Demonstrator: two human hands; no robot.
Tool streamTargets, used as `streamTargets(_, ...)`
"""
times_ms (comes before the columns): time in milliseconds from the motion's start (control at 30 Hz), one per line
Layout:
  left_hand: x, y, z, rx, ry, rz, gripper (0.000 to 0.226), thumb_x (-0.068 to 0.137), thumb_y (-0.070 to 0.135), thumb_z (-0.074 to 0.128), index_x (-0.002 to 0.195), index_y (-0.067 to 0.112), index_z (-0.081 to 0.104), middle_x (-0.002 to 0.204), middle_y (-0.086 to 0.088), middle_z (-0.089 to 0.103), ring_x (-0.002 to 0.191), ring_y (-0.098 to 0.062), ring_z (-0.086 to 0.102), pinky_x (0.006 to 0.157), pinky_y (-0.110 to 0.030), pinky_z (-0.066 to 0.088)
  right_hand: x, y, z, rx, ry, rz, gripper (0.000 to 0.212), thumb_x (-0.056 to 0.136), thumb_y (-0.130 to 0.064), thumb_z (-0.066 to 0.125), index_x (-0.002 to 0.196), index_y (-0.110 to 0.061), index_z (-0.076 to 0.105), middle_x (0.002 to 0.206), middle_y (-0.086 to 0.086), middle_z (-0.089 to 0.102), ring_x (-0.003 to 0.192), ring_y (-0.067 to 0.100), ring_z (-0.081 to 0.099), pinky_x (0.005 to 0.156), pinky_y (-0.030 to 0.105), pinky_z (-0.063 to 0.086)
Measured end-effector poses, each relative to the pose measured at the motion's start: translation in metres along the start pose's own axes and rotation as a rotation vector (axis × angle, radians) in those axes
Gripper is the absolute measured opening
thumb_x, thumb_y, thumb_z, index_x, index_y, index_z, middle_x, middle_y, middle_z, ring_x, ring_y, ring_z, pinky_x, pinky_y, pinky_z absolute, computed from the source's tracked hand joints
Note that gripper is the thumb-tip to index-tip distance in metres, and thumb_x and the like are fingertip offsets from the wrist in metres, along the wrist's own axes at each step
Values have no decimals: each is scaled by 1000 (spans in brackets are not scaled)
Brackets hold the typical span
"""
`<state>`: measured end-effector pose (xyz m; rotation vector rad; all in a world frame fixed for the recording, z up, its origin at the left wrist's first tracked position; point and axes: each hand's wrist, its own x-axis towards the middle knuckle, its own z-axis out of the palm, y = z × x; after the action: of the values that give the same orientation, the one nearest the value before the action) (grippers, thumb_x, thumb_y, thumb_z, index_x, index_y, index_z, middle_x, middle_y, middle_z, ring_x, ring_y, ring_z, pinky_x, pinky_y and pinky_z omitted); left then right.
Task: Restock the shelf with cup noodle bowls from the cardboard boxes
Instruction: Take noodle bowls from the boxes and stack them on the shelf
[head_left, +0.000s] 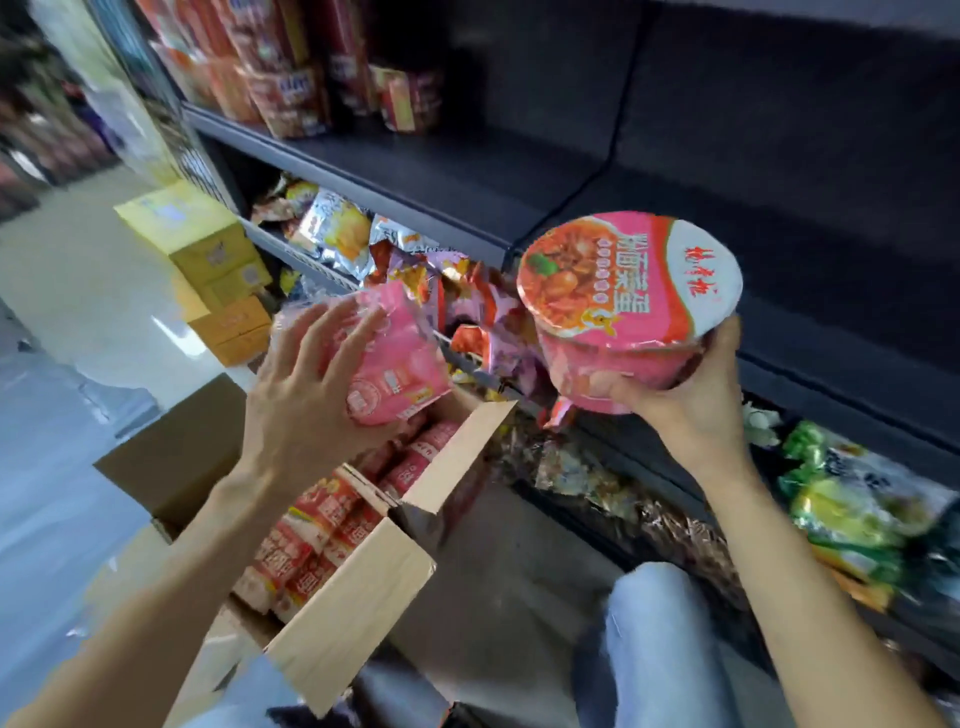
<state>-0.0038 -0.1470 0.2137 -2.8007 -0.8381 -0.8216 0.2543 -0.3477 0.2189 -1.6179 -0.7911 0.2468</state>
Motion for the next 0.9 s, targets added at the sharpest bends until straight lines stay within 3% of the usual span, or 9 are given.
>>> streamTargets(100, 31, 46, -23, -10, 137, 183, 93, 70, 69, 65, 143, 17, 40, 143, -16, 46, 133, -36, 39, 97, -61, 44, 4, -3, -60, -99, 183, -34, 120, 43, -52, 87, 143, -21, 27, 138, -5, 47, 126, 6, 47, 106, 27, 42)
streamTargets(267, 75, 147, -31, -30, 230, 452, 92, 70, 62, 73, 143, 19, 38, 145, -15, 42, 136, -33, 35, 99, -55, 40, -7, 18, -159, -172, 404, -9, 113, 54, -30, 91, 145, -24, 24, 140, -7, 39, 127, 3, 41, 99, 12, 34)
streamTargets(433, 108, 248, -15, -11, 266, 701, 93, 70, 58, 74, 145, 24, 32, 148, -10, 33, 138, -32, 30, 101, -52, 41, -11, 48, -244, -305, 561, 90, 111, 58, -27, 90, 146, -16, 24, 142, 6, 24, 122, 6, 33, 104, 19, 29)
streamTargets(567, 127, 314, -2, 22, 315, 863, 85, 76, 53, 72, 146, 23, 35, 148, -11, 42, 138, -32, 32, 104, -53, 38, -21, 73, -308, -314, 656, 185, 121, 61, -33, 88, 152, -20, 11, 148, 11, 25, 138, 21, 24, 115, 36, 23)
streamTargets(700, 139, 363, 9, 58, 360, 977, 99, 68, 47, 81, 147, 24, 28, 151, -9, 29, 141, -30, 26, 111, -53, 29, -40, 81, -353, -391, 643, 312, 121, 71, -38, 81, 152, -17, -6, 157, 15, 11, 146, 30, 6, 118, 52, 12)
streamTargets(800, 143, 389, 15, 58, 371, 1026, 97, 70, 34, 82, 149, 26, 26, 153, -7, 26, 143, -29, 22, 115, -51, 19, -70, 52, -357, -511, 695, 105, 104, 82, -24, 74, 152, -12, -1, 159, 12, 5, 147, 26, 1, 118, 50, 12)
streamTargets(833, 144, 395, 17, 57, 373, 1041, 97, 70, 29, 82, 149, 25, 26, 153, -7, 26, 143, -29, 21, 115, -51, 18, -80, 33, -351, -553, 610, -28, 105, 81, -25, 75, 152, -16, -3, 159, 5, 1, 148, 21, -1, 120, 46, 10)
streamTargets(900, 145, 408, 17, 53, 375, 1086, 96, 70, 23, 82, 149, 25, 26, 154, -6, 27, 144, -29, 22, 115, -52, 19, -89, -4, -326, -730, 286, -164, 127, 71, -46, 78, 147, -24, -21, 157, -7, -17, 146, 14, -15, 121, 38, -1)
